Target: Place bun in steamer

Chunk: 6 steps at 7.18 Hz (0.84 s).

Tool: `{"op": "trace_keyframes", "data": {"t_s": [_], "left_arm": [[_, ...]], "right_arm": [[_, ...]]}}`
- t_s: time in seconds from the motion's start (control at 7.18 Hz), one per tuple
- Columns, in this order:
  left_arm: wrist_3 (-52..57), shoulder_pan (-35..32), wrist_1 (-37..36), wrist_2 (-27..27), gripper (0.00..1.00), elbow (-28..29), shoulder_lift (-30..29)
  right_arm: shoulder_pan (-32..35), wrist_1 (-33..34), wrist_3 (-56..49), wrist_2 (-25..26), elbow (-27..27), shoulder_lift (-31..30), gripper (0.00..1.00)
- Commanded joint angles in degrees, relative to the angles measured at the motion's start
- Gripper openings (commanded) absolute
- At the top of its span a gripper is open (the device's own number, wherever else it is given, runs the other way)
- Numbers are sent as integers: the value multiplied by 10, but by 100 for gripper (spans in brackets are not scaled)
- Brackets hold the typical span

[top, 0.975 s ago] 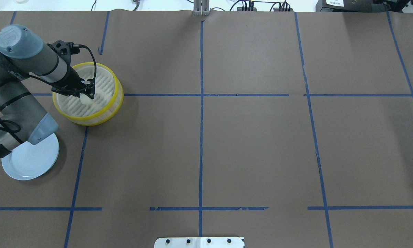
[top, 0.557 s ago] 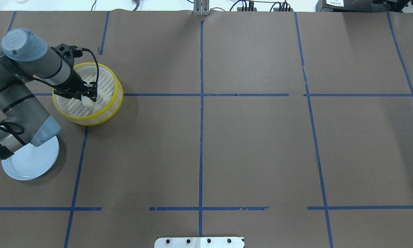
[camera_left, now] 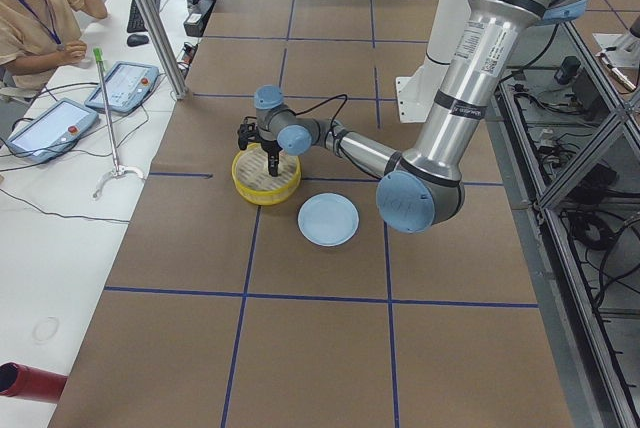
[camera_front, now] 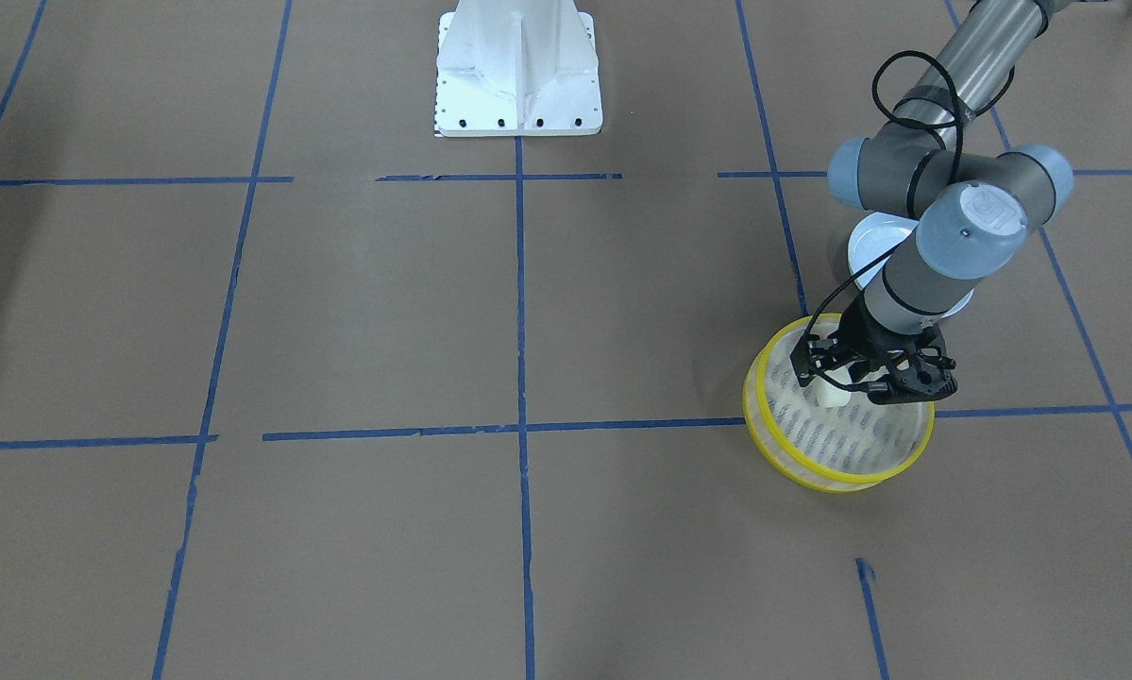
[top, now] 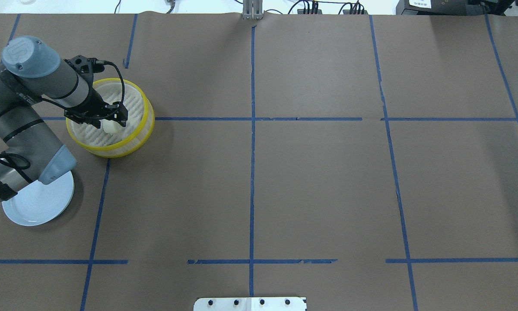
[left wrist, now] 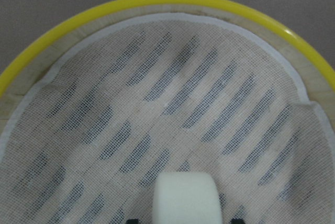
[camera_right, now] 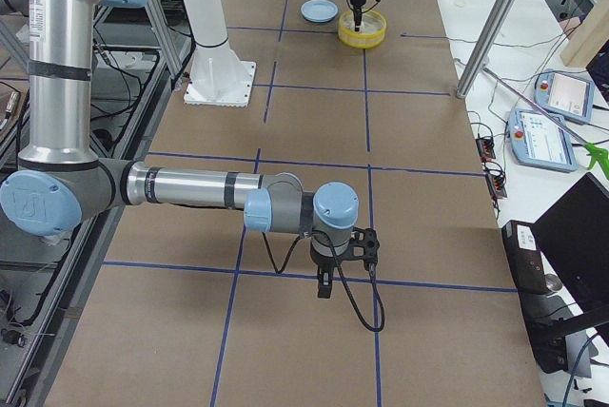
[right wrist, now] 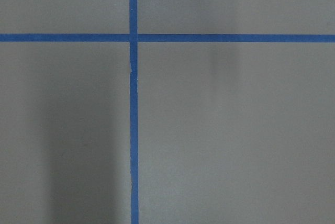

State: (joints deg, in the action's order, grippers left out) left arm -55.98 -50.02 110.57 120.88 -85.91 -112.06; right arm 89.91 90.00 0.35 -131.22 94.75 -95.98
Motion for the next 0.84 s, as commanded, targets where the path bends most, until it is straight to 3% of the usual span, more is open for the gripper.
{"op": "trace_keyframes", "data": {"t_s": [0.0,0.14,0.42,0.7], "left_arm": [[2,-21,-2,-2,99,-15,2],[31,-65,-8,5,99,-44,5],[206,-136,-39,22,99,-93,52],[367,-246,-40,99,99,-122,150]], "right_arm": [[0,0,0,0,0,0,100],[0,0,0,0,0,0,100],[0,0,0,0,0,0,100],[0,0,0,0,0,0,100]]}}
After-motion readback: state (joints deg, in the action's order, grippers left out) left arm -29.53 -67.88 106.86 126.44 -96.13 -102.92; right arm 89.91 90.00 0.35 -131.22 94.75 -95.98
